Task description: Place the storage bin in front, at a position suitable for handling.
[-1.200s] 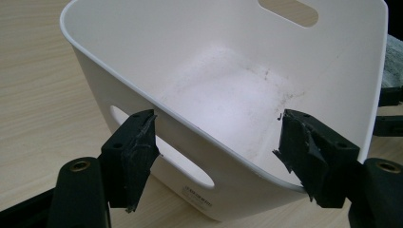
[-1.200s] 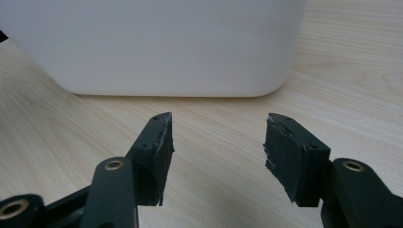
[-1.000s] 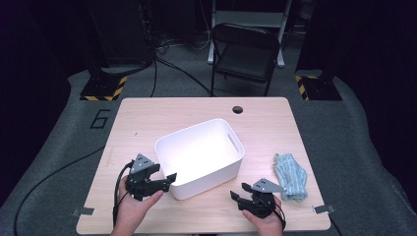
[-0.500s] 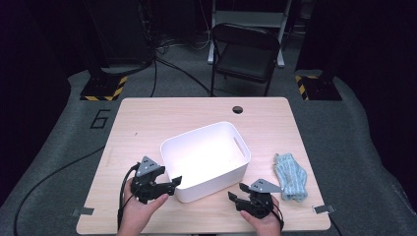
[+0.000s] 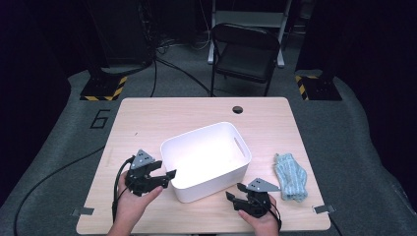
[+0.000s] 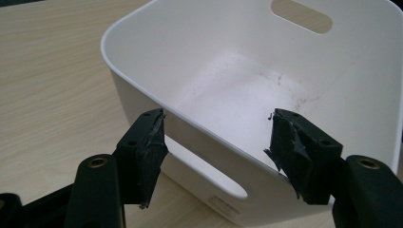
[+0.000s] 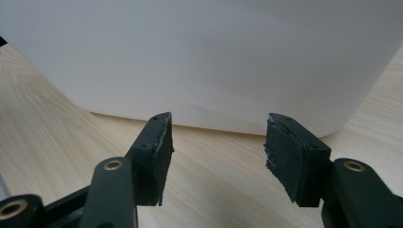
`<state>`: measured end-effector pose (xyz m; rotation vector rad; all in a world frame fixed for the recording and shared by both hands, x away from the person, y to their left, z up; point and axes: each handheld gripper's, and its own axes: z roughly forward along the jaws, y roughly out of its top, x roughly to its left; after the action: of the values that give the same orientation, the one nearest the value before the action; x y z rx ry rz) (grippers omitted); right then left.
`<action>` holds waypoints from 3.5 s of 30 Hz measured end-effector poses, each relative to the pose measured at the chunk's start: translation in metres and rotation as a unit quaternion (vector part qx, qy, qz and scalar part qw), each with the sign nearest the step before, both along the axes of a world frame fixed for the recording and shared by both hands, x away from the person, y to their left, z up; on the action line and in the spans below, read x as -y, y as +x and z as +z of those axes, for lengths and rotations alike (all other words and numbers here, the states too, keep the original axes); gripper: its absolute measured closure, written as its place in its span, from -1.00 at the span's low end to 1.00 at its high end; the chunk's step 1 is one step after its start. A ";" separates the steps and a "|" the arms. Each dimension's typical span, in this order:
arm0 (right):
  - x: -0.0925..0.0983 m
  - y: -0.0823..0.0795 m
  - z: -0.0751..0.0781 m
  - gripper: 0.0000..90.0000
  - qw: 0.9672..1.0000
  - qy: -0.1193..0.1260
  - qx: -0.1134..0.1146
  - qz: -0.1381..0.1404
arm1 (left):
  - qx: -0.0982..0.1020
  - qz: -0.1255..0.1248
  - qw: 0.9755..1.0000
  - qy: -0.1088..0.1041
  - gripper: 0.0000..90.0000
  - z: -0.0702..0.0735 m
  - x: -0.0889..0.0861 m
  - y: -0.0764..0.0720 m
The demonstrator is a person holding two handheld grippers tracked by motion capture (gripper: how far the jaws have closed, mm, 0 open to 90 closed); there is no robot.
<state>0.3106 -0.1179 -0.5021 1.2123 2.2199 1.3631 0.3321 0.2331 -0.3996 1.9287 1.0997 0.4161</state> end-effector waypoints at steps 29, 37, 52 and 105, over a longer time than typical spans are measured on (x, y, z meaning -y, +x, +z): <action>-0.016 0.001 0.001 -0.08 1.000 0.019 0.000 0.012 | 0.012 0.004 1.000 0.022 0.04 -0.005 -0.010 0.064; -0.018 0.002 0.001 -0.08 1.000 0.016 0.002 0.016 | 0.012 -0.006 1.000 0.022 0.17 -0.010 -0.009 0.068; -0.023 0.012 0.001 -0.22 0.999 0.033 -0.003 0.025 | 0.006 -0.008 1.000 0.023 0.10 -0.013 -0.019 0.054; -0.059 -0.040 0.011 -0.58 0.999 -0.017 0.023 0.042 | -0.008 -0.046 0.999 -0.004 0.48 -0.017 -0.005 0.021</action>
<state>0.2710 -0.0592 -0.4910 1.0761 2.2762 1.3654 0.3527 0.2383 -0.4163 1.9711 1.0181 0.3458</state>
